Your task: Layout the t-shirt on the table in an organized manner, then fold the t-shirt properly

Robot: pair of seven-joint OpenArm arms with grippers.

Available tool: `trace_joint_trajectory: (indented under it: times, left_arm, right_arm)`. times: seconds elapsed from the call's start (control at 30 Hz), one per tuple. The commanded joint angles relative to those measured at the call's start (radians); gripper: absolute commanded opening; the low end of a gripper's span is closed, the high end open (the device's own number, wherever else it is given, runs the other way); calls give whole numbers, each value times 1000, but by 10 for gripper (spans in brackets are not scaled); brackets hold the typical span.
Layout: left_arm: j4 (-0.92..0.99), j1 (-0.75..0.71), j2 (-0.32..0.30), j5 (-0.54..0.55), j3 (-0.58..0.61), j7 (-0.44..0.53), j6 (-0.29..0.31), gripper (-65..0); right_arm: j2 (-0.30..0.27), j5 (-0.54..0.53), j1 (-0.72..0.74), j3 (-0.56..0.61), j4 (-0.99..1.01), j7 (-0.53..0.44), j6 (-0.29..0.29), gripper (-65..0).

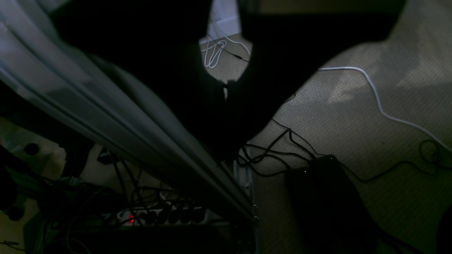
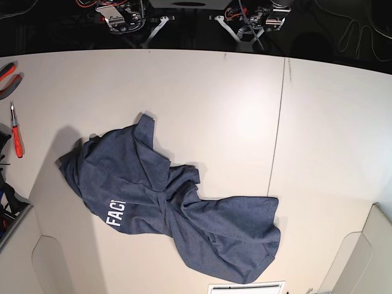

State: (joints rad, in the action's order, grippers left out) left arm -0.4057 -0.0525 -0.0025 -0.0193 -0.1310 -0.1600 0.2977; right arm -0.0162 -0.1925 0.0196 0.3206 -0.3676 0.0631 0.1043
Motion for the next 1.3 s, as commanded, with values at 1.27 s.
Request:
trace_joint_trajectory:
  times: [1.27]
  left_arm:
    - [-32, -60, -34, 0, 1, 2, 74, -650]
  right_arm:
    - [-24, -4, -45, -3, -8, -13, -3, -650]
